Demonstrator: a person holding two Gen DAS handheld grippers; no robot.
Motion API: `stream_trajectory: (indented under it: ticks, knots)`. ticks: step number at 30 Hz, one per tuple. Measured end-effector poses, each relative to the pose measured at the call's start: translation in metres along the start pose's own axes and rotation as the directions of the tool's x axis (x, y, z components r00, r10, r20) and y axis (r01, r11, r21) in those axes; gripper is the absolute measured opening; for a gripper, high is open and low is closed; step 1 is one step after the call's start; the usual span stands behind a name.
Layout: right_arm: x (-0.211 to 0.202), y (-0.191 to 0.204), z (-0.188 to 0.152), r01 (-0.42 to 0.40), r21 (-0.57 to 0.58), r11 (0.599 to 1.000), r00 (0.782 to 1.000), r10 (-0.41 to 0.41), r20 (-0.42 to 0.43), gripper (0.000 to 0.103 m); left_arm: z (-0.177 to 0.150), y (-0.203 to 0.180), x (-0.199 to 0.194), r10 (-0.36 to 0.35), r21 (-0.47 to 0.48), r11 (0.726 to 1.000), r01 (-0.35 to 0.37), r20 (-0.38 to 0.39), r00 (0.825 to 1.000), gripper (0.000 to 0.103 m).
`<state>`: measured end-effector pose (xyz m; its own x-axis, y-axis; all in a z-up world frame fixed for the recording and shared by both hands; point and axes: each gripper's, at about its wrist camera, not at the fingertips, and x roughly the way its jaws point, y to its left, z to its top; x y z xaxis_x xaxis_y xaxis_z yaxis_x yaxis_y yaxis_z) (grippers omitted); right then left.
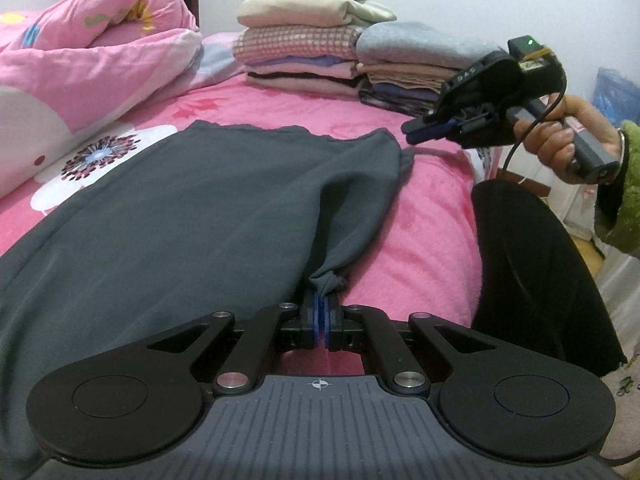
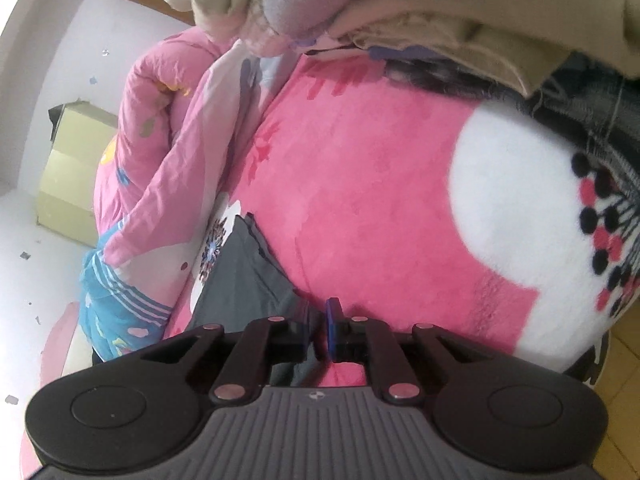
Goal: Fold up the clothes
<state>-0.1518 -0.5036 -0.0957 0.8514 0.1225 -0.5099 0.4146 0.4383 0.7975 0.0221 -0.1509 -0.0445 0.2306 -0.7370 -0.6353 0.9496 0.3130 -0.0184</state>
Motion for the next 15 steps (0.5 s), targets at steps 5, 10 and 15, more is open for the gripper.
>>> stream_trajectory:
  ticks: [5,10,15]
  knots:
    - [0.006,0.009,0.005,0.009,-0.043,0.999,1.0,-0.009,-0.009,0.029,0.002,-0.003,-0.004,0.005,-0.008,1.0,-0.005,-0.008,1.0,0.004]
    - [0.023,0.016,0.004,0.021,-0.104,0.994,0.999,-0.026,-0.046,0.027,0.009,-0.008,-0.014,-0.005,-0.03,1.0,0.006,0.01,1.0,0.011]
    - [0.016,0.031,-0.004,0.002,-0.161,0.987,0.999,-0.008,-0.041,0.007,0.016,-0.015,-0.02,-0.012,-0.03,0.999,0.013,0.025,1.0,0.017]
